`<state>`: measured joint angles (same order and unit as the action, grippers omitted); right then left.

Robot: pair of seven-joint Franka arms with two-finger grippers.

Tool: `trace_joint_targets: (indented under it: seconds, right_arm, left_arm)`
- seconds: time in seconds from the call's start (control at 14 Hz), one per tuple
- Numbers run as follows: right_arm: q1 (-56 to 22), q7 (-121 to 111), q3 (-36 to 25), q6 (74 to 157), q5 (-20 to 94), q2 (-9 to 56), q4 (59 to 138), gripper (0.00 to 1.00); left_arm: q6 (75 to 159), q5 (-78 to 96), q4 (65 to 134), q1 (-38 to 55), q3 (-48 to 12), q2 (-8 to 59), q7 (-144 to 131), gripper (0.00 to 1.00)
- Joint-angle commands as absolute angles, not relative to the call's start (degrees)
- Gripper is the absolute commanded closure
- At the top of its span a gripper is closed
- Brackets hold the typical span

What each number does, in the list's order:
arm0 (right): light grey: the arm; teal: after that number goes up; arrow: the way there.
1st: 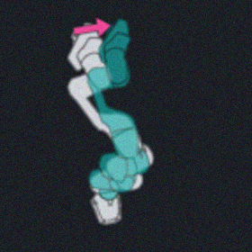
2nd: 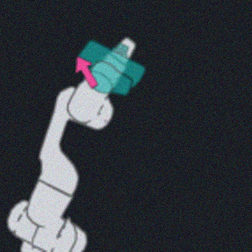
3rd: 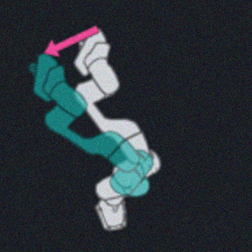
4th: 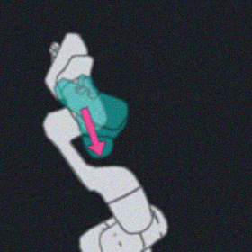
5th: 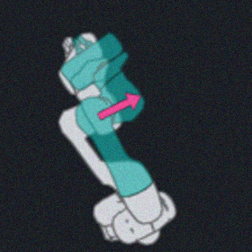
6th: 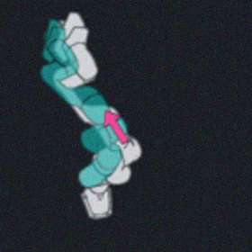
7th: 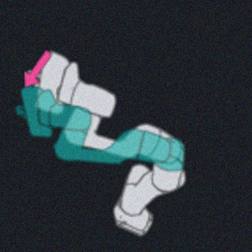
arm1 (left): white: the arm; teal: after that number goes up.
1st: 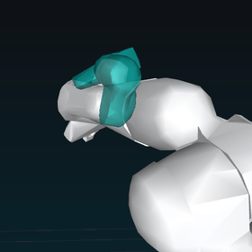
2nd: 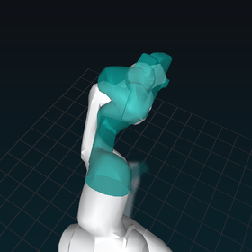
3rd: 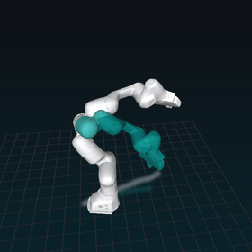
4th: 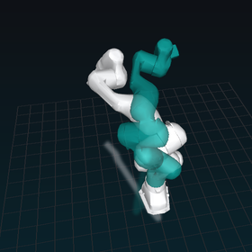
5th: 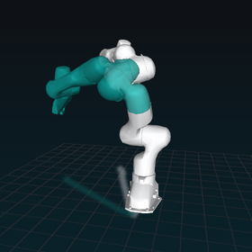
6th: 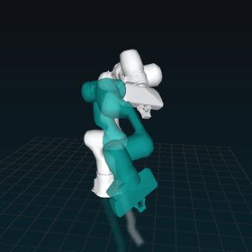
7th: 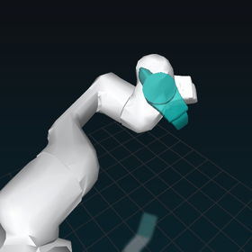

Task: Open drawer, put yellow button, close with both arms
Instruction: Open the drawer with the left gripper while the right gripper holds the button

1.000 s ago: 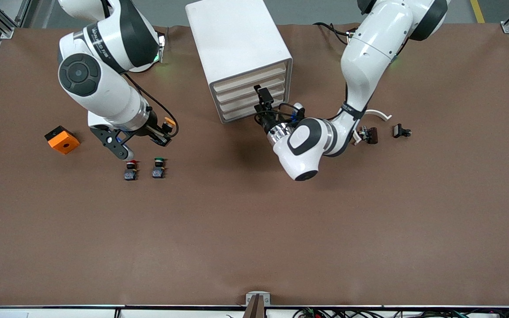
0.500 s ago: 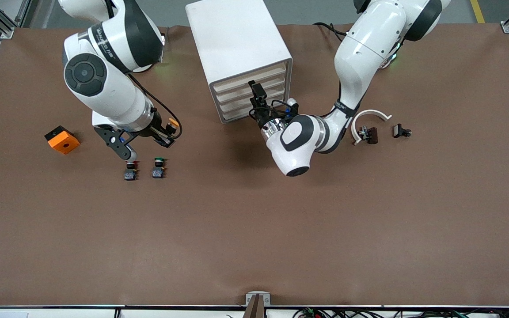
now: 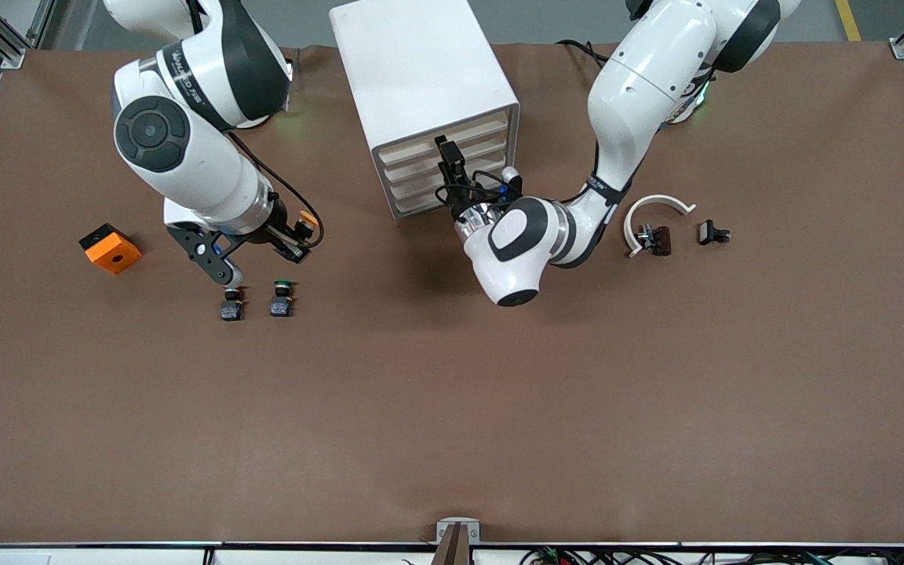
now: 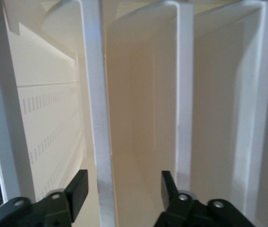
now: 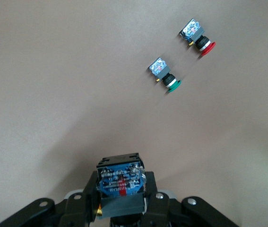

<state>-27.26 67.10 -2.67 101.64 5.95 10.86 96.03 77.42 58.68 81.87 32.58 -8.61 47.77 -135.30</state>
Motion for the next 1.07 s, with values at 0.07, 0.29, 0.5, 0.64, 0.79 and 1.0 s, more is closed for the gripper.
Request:
trace_joint_targets:
  seconds: [0.07, 0.29, 0.5, 0.64, 0.79, 1.0]
  right_arm:
    - [-27.8, 67.9, -3.2, 100.7, 6.8, 11.4, 94.6, 1.0]
    - [-27.8, 67.9, -3.3, 100.9, 6.7, 12.6, 94.6, 1.0]
    - [-27.7, 67.9, -3.3, 100.9, 6.7, 13.4, 93.6, 1.0]
    - [-27.7, 67.9, -3.3, 100.6, 6.7, 13.4, 93.4, 1.0]
    - [-27.6, 67.9, -3.3, 100.5, 6.7, 13.4, 93.1, 1.0]
    - [-27.7, 67.9, -3.3, 100.3, 6.8, 13.4, 93.0, 1.0]
  left_arm:
    - [76.8, 62.0, 81.7, 32.8, -8.8, 47.5, -136.8, 0.65]
    - [76.8, 62.5, 81.7, 33.7, -8.8, 47.5, -137.8, 0.77]
    - [76.8, 62.9, 81.7, 34.0, -8.8, 47.6, -137.8, 1.0]
    - [76.9, 62.9, 81.7, 33.9, -8.8, 47.8, -137.8, 1.0]
    - [76.9, 62.9, 81.7, 33.8, -8.7, 47.8, -137.8, 1.0]
    - [76.9, 63.5, 81.7, 32.8, -8.5, 48.6, -137.9, 1.0]
